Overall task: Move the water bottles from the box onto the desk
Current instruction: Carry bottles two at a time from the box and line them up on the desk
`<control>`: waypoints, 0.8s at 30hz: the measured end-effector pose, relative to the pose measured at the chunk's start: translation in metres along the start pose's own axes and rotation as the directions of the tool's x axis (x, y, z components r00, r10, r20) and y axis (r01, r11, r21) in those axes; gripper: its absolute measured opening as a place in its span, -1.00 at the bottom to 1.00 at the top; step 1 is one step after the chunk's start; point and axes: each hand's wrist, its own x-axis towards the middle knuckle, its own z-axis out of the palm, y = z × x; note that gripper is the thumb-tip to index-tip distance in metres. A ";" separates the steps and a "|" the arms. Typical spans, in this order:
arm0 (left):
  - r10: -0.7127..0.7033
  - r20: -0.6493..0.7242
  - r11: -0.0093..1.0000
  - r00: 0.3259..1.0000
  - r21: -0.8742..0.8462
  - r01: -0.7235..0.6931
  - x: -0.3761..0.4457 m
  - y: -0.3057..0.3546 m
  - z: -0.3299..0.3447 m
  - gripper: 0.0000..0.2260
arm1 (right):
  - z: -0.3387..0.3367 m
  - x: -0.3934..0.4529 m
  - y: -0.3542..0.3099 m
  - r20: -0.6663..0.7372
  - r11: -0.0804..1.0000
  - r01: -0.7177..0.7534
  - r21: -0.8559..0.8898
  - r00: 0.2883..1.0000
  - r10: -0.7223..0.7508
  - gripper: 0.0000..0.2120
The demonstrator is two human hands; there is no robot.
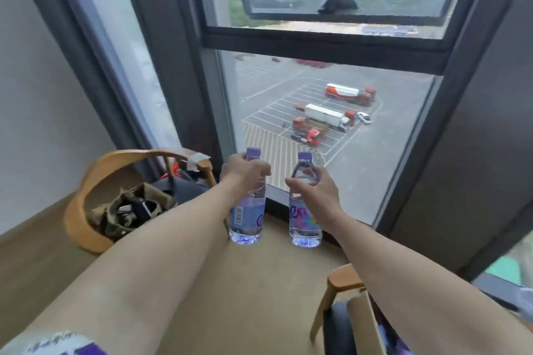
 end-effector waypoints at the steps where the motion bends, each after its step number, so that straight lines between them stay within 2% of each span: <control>1: -0.007 -0.042 1.000 0.999 0.008 0.007 -0.006 -0.005 -0.021 -0.78 | 0.018 -0.005 -0.008 0.043 1.000 0.016 0.005 0.999 -0.016 -0.51; 5: -0.018 -0.225 1.000 0.974 0.000 0.019 -0.031 -0.022 -0.101 -0.72 | 0.088 -0.029 -0.037 0.185 0.995 0.104 0.005 0.977 -0.103 -0.57; 8: -0.031 -0.309 0.999 0.950 0.012 0.037 -0.053 -0.035 -0.164 -0.68 | 0.143 -0.054 -0.058 0.267 0.986 0.167 0.020 0.949 -0.166 -0.59; 12: -0.039 -0.402 0.999 0.915 0.005 0.044 -0.090 -0.057 -0.252 -0.88 | 0.223 -0.103 -0.083 0.383 0.974 0.220 0.054 0.896 -0.224 -0.56; 15: -0.067 -0.461 0.998 0.885 -0.038 0.056 -0.124 -0.081 -0.321 -0.90 | 0.286 -0.152 -0.100 0.464 0.964 0.257 0.064 0.848 -0.256 -0.57; 20: -0.137 -0.600 0.990 0.788 -0.068 0.120 -0.185 -0.137 -0.441 -0.81 | 0.394 -0.246 -0.121 0.577 0.960 0.256 0.115 0.769 -0.274 -0.56; 24: -0.191 -0.654 0.980 0.732 -0.079 0.185 -0.233 -0.185 -0.533 -0.78 | 0.474 -0.321 -0.128 0.660 0.966 0.215 0.141 0.707 -0.254 -0.61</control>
